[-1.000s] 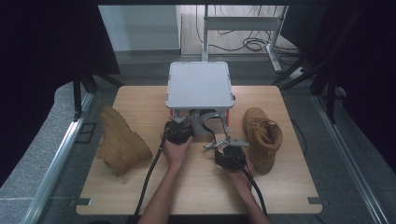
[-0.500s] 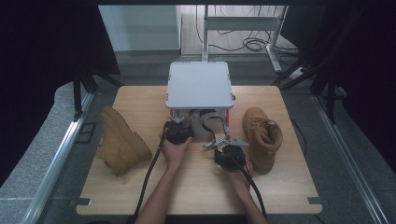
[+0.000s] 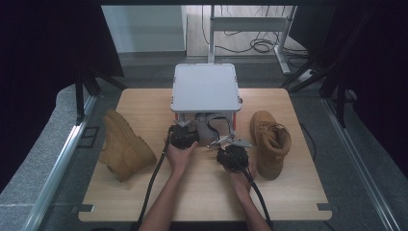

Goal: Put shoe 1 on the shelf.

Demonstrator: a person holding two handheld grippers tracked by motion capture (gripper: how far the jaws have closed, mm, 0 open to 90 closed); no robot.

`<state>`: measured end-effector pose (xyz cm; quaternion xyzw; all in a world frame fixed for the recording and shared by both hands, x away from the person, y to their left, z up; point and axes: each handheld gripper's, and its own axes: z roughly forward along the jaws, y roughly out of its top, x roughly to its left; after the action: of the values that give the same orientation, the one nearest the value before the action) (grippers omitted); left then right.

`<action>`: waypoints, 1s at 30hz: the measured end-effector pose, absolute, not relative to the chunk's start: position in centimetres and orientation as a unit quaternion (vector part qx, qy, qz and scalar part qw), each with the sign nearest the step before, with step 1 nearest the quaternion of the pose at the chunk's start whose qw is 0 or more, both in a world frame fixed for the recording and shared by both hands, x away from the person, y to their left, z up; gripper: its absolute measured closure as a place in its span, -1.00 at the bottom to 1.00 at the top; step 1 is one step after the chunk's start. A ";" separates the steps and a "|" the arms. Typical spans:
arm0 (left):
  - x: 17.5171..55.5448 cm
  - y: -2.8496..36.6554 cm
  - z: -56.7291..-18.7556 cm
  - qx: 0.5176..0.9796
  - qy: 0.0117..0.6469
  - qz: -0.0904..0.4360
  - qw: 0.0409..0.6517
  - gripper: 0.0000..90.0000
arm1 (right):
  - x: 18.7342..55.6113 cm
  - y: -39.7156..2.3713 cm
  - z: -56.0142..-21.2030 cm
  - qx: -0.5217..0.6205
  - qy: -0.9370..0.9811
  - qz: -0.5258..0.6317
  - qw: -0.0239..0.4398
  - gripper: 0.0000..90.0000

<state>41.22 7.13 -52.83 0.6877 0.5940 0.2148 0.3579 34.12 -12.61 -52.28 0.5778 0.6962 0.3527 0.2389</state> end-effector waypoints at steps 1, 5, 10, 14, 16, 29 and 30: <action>41.2 7.1 -52.8 0.688 0.594 0.215 0.358 -0.11 | 34.3 -12.5 -52.2 0.580 0.693 0.354 0.239 -0.10; 41.2 7.2 -52.8 0.687 0.594 0.213 0.359 -0.11 | 35.1 -12.2 -52.1 0.582 0.691 0.355 0.243 -0.10; 41.2 7.2 -52.9 0.688 0.594 0.213 0.360 -0.11 | 36.4 -12.0 -52.3 0.589 0.684 0.359 0.237 -0.10; 41.2 7.2 -52.9 0.687 0.595 0.211 0.360 -0.11 | 37.5 -11.6 -52.4 0.593 0.679 0.359 0.241 -0.10; 41.2 7.2 -52.9 0.687 0.595 0.211 0.361 -0.11 | 38.2 -11.4 -52.4 0.596 0.677 0.358 0.240 -0.10; 41.2 7.2 -52.9 0.685 0.596 0.210 0.362 -0.11 | 41.0 -10.5 -52.6 0.595 0.676 0.351 0.259 -0.11; 41.2 7.2 -52.9 0.686 0.596 0.210 0.362 -0.11 | 41.1 -10.4 -52.6 0.594 0.676 0.351 0.260 -0.11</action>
<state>41.23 7.22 -52.87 0.6856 0.5957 0.2098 0.3620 41.14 -10.42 -52.62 0.5938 0.6757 0.3508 0.2602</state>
